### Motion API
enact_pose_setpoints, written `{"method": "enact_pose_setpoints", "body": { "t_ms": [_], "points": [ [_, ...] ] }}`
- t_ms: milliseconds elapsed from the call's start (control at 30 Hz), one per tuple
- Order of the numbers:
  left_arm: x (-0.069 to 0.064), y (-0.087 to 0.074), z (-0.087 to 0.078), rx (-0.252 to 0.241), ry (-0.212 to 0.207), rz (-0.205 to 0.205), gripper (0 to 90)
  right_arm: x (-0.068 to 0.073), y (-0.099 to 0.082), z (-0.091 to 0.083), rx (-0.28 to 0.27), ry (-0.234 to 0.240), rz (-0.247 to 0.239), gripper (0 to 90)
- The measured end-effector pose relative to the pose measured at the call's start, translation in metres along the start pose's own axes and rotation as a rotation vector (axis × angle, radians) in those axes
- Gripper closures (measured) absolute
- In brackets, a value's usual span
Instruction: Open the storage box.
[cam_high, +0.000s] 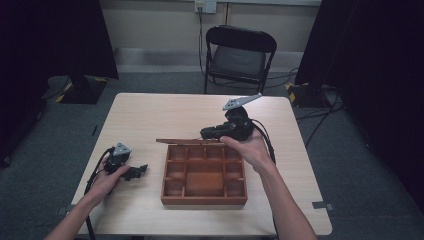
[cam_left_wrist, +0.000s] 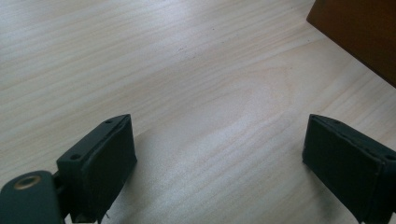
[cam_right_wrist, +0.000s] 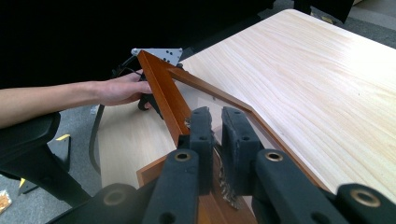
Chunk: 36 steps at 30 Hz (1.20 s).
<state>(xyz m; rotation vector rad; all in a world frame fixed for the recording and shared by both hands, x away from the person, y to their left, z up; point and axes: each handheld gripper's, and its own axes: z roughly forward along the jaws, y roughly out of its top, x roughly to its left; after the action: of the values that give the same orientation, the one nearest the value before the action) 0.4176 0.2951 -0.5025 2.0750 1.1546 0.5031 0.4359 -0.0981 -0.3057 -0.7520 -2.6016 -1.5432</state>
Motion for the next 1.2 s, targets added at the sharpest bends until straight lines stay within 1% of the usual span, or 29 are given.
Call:
{"method": "enact_pose_setpoints", "body": {
  "t_ms": [1200],
  "points": [
    [-0.0001,0.0000,0.0001,0.000,0.000,-0.001,8.6,-0.0003,-0.0001,0.0002,0.003,0.007,-0.005,83.3]
  ]
}}
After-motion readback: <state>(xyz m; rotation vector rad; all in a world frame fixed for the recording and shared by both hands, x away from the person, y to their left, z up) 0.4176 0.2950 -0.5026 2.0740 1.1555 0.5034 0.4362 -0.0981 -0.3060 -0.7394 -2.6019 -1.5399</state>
